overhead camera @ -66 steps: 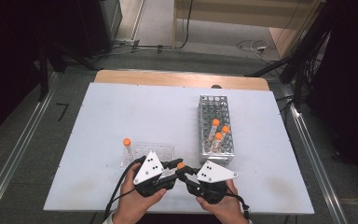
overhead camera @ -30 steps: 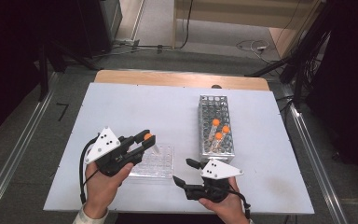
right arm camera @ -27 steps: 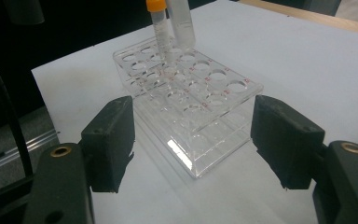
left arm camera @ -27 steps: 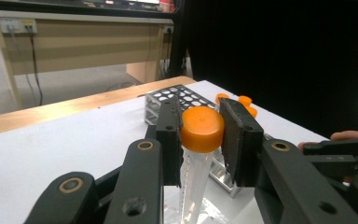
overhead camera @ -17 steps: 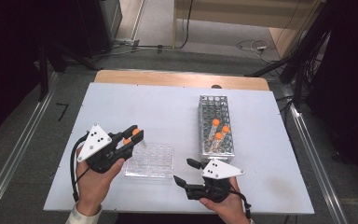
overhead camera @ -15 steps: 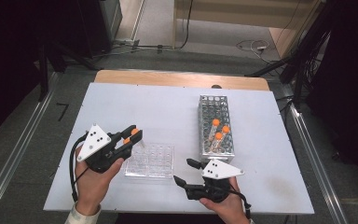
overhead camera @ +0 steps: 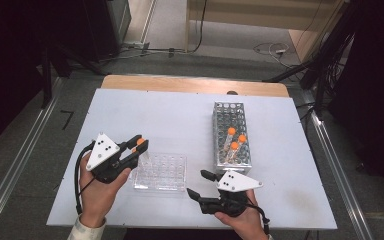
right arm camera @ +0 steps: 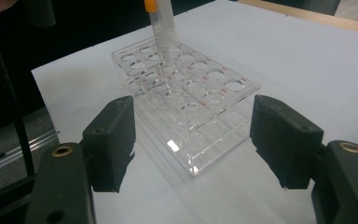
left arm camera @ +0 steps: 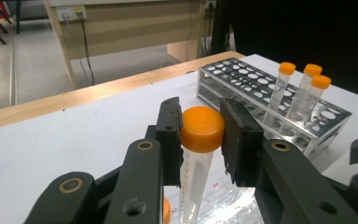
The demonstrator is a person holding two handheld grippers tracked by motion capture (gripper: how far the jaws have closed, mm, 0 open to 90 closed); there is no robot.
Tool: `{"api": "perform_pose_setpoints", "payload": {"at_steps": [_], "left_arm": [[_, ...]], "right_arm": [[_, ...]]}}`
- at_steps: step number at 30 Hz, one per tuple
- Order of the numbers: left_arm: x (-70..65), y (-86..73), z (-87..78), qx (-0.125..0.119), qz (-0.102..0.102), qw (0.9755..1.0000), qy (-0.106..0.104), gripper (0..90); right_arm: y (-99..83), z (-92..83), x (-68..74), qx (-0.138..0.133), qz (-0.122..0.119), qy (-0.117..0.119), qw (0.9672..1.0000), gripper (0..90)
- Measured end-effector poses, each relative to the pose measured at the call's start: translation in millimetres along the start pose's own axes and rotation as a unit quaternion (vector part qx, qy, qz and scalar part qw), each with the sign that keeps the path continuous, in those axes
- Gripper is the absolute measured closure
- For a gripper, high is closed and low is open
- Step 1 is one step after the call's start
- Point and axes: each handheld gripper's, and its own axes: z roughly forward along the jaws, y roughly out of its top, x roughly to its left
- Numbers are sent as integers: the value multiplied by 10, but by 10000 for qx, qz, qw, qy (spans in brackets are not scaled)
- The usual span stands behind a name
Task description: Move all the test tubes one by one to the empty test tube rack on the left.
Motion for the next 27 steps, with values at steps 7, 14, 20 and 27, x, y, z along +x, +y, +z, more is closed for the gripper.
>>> {"api": "perform_pose_setpoints", "payload": {"at_steps": [7,14,20,27], "left_arm": [[24,-51,45,94,-13,10000,7,709],[35,-139,120,293,-34,9996,3,709],[31,-197,158,429,1,9991,25,708],[33,-221,162,455,15,9990,3,700]], "right_arm": [[-2,-1,-1,1,10,-5,10000,298],[-3,-6,-4,-2,10,-8,10000,298],[-4,-13,-9,3,8,0,10000,298],[-7,-21,-17,-7,7,-10,10000,298]]}}
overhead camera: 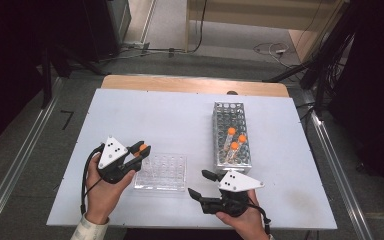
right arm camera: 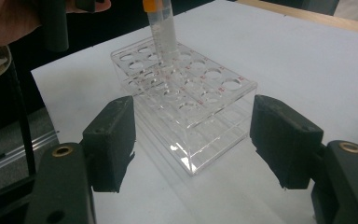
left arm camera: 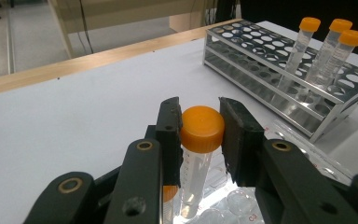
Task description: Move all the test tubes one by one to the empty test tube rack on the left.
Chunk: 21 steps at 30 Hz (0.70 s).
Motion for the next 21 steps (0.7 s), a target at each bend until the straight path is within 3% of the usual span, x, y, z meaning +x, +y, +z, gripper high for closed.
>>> {"api": "perform_pose_setpoints", "payload": {"at_steps": [5,11,15,21], "left_arm": [[18,24,-38,-233,-185,9995,-136,527],[22,68,-79,-425,-623,9965,-367,252],[4,82,-83,-468,-682,9954,-490,156],[-51,110,-106,-516,-666,9947,-588,137]], "right_arm": [[0,1,3,5,2,4,10000,298],[-3,-1,-6,-3,12,-17,10000,297],[-1,-18,-22,-19,30,-48,10000,297],[3,-74,-89,-73,92,-162,9998,296]]}}
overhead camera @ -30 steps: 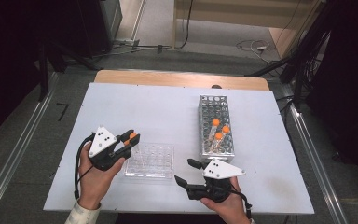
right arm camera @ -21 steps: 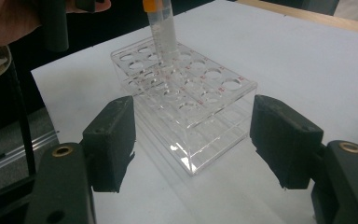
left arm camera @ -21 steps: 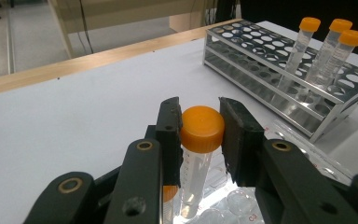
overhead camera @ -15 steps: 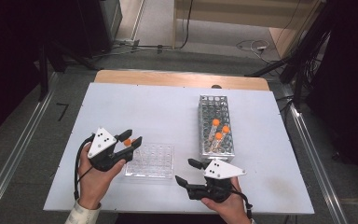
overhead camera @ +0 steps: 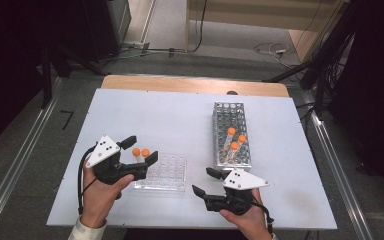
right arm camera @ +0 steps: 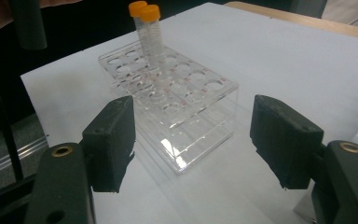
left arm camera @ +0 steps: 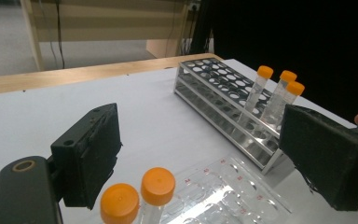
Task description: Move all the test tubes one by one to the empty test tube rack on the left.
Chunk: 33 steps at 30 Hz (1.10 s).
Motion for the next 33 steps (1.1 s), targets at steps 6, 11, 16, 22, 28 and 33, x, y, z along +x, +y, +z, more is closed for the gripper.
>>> {"api": "perform_pose_setpoints", "payload": {"at_steps": [6,11,16,22,28,33], "left_arm": [[-49,11,-1,21,44,10000,-57,136],[-57,19,-16,11,70,10000,-5,136],[-62,23,-25,7,95,10000,17,138],[-82,33,-38,34,85,9999,72,141],[-97,43,-48,29,119,9999,79,141],[-96,44,-55,14,122,9999,107,147]], "right_arm": [[16,-88,-99,-90,83,-170,9998,297],[37,-172,-180,-192,147,-300,9993,298],[45,-236,-252,-268,181,-424,9986,298],[32,-263,-329,-265,237,-575,9977,297],[18,-295,-423,-293,315,-749,9963,293],[6,-313,-489,-317,355,-896,9948,285]]}}
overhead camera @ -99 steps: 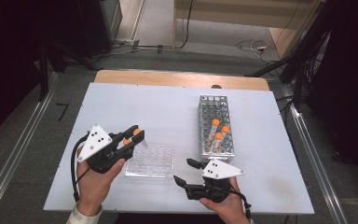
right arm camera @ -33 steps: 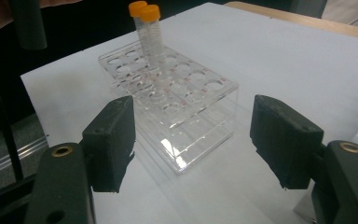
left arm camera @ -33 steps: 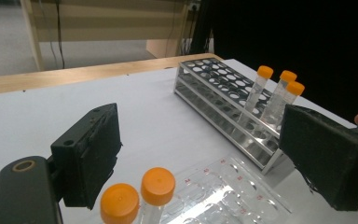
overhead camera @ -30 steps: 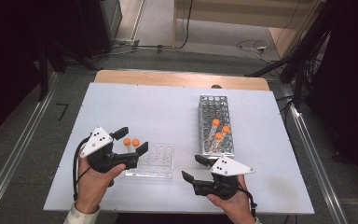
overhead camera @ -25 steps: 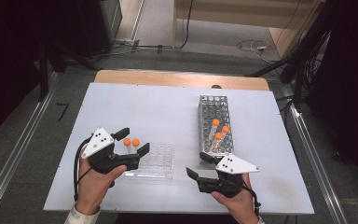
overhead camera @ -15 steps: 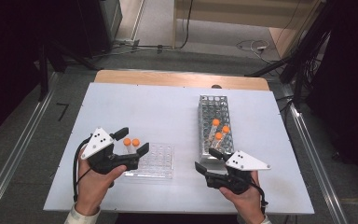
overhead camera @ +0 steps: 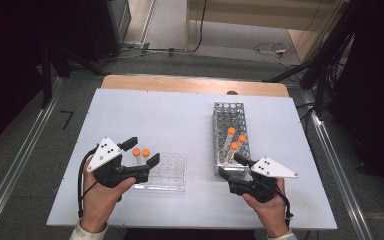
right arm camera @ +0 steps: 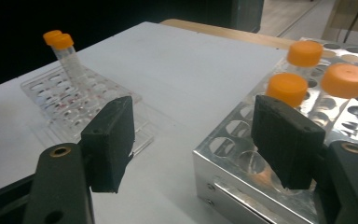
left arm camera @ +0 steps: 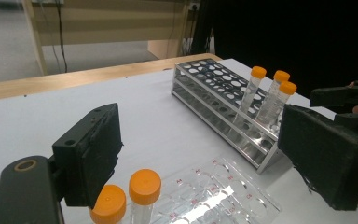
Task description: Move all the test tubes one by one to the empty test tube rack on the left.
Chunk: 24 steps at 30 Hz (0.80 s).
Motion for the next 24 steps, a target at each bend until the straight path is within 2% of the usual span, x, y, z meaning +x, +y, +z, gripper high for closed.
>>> {"api": "perform_pose_setpoints", "payload": {"at_steps": [6,9,14,19,24], "left_arm": [[-12,-2,8,13,9,10000,-12,148],[-16,-4,14,16,7,10000,-17,147],[-16,-8,20,22,-1,10000,-19,147],[-16,-12,24,51,23,10000,-38,147],[-18,-16,29,63,12,10000,-50,150]], "right_arm": [[-43,52,-118,24,149,-299,9994,207],[-61,93,-163,65,216,-358,9991,167],[-91,166,-209,58,252,-427,9988,169],[-114,228,-238,68,257,-503,9984,215],[-133,262,-272,73,276,-619,9977,338]]}}
